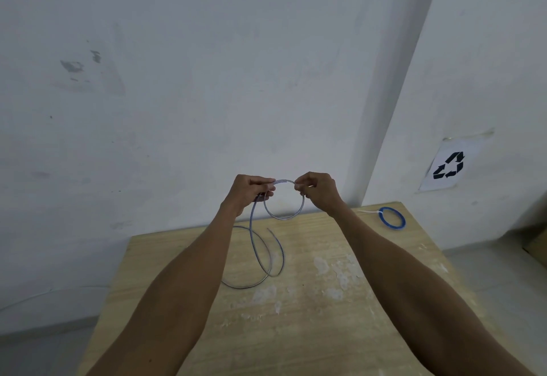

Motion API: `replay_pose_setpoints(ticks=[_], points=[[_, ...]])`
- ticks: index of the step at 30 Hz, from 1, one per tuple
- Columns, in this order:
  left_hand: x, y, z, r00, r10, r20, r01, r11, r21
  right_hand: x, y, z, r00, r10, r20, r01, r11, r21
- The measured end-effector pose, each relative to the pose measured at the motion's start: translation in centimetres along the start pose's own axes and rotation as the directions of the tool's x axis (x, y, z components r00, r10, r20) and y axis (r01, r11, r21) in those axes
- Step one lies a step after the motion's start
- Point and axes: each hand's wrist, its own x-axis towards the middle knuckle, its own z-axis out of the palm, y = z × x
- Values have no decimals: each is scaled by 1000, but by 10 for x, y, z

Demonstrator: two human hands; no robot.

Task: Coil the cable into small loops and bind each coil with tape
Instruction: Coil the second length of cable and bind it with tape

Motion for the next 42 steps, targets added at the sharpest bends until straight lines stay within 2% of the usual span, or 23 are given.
replay_pose_setpoints(ticks=[10,20,27,33,35,37,39,41,42], points=[[6,8,7,998,25,53,-27,999,27,5,-15,3,996,-60,59,56,996,63],[5,10,3,997,57,55,-58,998,15,8,-16,2,1000,4,20,-9,974,224],[3,9,4,997,60,43,-60,998,-20,6,-20,1,1000,27,14,-30,962,273],[0,6,4,996,-7,87,11,998,-54,6,-20,2,999,44,3,-43,959,280],[1,5,4,998,16,59,-13,998,-57,3,-20,3,999,46,14,-48,958,281],[4,4,6,999,52,-11,-53,995,-90,2,-15,5,995,91,31,-96,955,281],[7,4,8,990,71,-123,-90,983,-157,5,-9,7,978,207,-15,-197,947,252],[11,8,9,970,65,-235,-123,963,-241,8,0,7,917,381,-115,-368,922,120],[13,11,10,959,57,-276,-137,950,-282,4,1,7,864,487,-128,-484,873,55]])
